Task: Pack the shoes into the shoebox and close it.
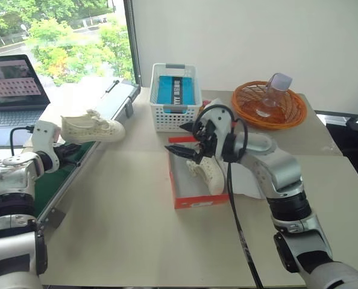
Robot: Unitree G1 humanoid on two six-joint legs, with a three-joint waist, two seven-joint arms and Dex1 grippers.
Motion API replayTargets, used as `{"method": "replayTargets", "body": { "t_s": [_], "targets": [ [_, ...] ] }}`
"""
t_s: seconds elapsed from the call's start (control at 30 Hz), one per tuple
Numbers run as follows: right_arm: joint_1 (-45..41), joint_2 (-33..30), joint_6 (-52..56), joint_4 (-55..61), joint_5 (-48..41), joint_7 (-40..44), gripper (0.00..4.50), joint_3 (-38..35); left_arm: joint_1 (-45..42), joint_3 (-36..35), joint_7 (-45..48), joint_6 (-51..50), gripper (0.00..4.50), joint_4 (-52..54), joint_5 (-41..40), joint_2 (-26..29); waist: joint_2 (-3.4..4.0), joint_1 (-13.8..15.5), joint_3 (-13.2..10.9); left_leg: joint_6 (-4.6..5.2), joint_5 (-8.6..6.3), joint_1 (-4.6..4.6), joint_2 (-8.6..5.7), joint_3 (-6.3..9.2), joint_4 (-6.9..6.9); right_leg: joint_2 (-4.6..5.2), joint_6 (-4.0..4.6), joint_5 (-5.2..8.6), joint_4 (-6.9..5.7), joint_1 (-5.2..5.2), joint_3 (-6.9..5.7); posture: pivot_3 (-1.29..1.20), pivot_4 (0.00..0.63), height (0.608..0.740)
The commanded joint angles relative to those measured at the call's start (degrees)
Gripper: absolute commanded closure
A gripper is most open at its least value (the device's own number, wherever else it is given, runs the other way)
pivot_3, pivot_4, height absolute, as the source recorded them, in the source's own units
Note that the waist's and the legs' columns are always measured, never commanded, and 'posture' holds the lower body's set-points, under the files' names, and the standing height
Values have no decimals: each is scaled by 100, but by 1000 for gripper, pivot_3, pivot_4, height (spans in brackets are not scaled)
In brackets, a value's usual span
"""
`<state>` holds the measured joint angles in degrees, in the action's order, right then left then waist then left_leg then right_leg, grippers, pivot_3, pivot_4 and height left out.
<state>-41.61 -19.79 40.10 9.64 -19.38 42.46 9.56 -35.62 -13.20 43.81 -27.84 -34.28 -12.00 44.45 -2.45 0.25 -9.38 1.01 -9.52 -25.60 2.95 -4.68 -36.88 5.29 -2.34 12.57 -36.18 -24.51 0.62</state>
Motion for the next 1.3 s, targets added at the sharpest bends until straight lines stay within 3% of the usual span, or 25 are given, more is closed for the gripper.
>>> {"method": "replayTargets", "body": {
  "t_s": [0.03,0.53,0.57,0.77,0.93,1.1,1.3],
  "targets": [
    [-100,-8,-24,206,-88,-13,0,-76,-52,-158,-226,-224,4477,396,-142,2,0,-30,0,0,0,0,0,0,0,0,0,0,0,0,0,0,150,740],
    [-105,12,-92,176,-54,-13,0,-36,-1,-114,-262,-475,4477,795,-206,154,0,-109,0,0,0,1,0,0,0,0,0,0,0,-1,1,0,150,740],
    [-101,10,-92,182,-52,-16,0,-34,-15,-92,-231,-521,3961,870,-237,148,0,-109,0,0,0,1,0,0,0,0,0,0,0,-1,1,0,150,740],
    [-83,1,-71,222,-59,-33,0,-44,-60,32,-87,-1052,1925,1594,-497,-2,0,-105,0,0,0,0,0,0,0,0,0,0,0,-1,1,0,150,740],
    [-64,-7,-64,244,-55,-68,0,-60,150,105,34,-2183,44,2782,-1137,-214,0,-105,0,0,0,0,0,1,0,-2,-1,0,0,1,2,0,150,740],
    [0,-17,-41,307,-65,-138,0,-94,712,308,-168,-3639,44,4382,-1804,-380,0,-144,0,0,0,2,0,1,0,-3,-1,1,-2,0,8,0,150,740],
    [52,-23,-31,352,-85,-204,0,-101,1343,581,-331,-4433,44,5387,-1980,11,0,-141,0,0,0,6,3,3,1,-8,-1,2,-3,-1,13,0,150,740]
  ]
}}
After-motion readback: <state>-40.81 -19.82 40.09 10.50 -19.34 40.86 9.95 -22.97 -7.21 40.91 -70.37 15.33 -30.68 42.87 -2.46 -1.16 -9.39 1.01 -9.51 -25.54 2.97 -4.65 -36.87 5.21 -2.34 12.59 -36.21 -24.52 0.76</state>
